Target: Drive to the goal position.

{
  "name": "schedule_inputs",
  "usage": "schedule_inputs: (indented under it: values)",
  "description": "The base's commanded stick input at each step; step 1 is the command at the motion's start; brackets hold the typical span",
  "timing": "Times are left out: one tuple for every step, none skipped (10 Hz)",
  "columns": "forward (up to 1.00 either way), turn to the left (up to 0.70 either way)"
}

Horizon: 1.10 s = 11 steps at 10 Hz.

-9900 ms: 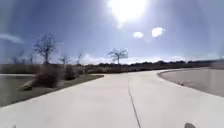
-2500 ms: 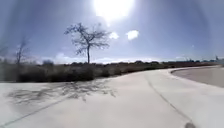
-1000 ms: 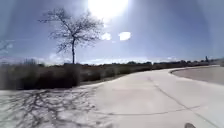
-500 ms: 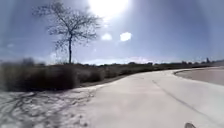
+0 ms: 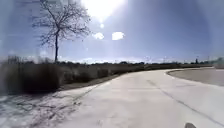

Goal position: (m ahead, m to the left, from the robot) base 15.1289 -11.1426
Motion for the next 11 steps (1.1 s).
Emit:
schedule_inputs:
  values:
    - [1.00,0.00]
    - [1.00,0.00]
    - [1.00,0.00]
    - [1.00,0.00]
    - [1.00,0.00]
    - [1.00,0.00]
    - [1.00,0.00]
    - [1.00,-0.07]
    - [1.00,-0.27]
    - [1.00,-0.40]
    - [1.00,-0.40]
